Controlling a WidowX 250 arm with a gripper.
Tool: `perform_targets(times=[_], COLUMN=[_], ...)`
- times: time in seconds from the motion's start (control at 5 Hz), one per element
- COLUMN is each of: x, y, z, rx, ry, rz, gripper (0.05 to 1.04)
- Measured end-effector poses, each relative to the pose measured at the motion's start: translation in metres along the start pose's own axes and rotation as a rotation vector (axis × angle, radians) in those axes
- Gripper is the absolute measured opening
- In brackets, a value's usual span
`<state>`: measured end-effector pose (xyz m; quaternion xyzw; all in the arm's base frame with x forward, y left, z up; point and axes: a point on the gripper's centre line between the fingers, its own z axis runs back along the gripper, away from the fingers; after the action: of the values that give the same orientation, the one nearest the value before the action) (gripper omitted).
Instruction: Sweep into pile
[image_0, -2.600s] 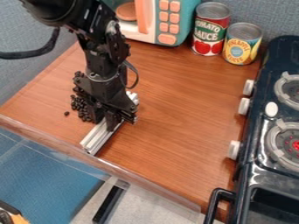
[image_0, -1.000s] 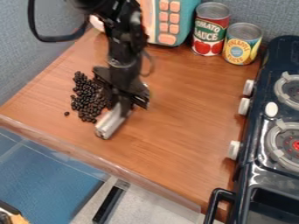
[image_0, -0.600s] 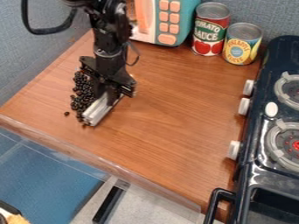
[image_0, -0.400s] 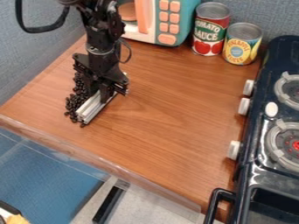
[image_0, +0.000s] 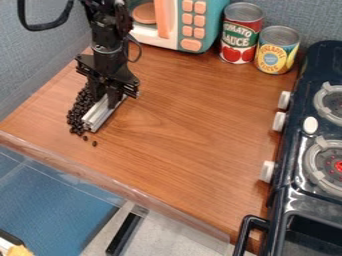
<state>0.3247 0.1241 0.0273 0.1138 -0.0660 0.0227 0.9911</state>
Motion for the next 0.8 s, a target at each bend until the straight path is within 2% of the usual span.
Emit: perform_targets(times=[0.4, 0.6, 0.8], x=[0.010, 0.007, 0.012], y=[0.009, 0.003, -0.019], z=[-0.002, -0.001, 0.032], rx=[0.006, -0.030, -0.113], ry=[-0.003, 0.021, -0.021], rz=[0.106, 0.123, 0.122], gripper=[0.331, 0.331, 0.331])
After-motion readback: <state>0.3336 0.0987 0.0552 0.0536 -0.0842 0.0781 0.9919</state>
